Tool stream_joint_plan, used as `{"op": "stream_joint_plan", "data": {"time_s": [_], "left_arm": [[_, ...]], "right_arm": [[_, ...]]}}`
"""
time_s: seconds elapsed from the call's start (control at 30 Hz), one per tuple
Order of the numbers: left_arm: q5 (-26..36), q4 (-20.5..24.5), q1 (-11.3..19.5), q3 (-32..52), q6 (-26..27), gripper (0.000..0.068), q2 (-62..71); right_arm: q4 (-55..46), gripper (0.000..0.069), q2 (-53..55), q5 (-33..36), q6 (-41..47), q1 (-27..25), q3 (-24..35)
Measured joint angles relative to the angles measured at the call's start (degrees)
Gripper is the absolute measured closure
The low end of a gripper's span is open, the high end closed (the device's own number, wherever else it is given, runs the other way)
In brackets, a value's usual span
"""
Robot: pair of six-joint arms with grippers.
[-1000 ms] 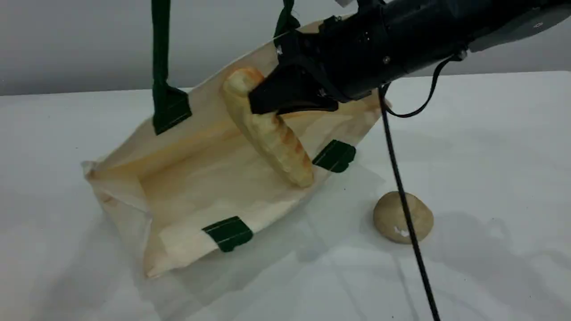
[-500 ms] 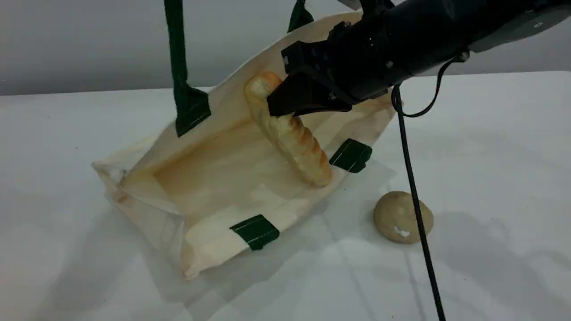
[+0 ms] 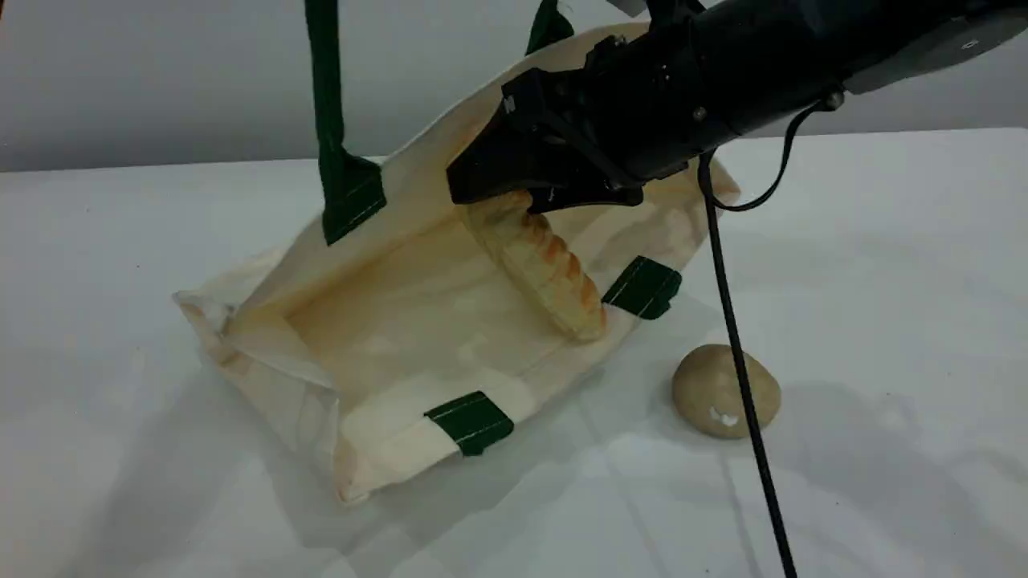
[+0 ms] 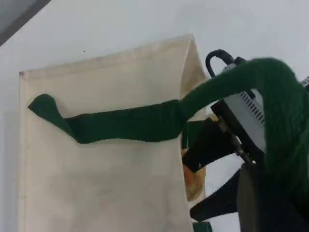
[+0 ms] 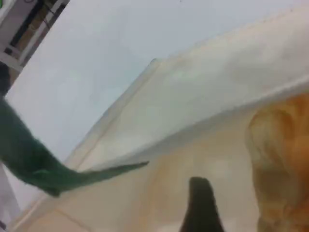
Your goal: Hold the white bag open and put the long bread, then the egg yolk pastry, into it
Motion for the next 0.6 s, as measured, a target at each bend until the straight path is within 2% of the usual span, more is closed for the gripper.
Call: {"op": "stream_joint_plan", "data": {"time_s": [0.3, 0.6], "left_arm": [[0.0, 0.2, 0.0, 0.0, 0.0, 0.0606, 0.0], [0.0, 0.5, 0.0, 0.0, 0.0, 0.0606, 0.0]], "right_arm": [[0.0, 0.0219, 0.0, 0.0, -0.1, 0.0, 0.0], [0.2, 0.0219, -1.0, -5.6, 0.0, 0.0, 0.0]]}}
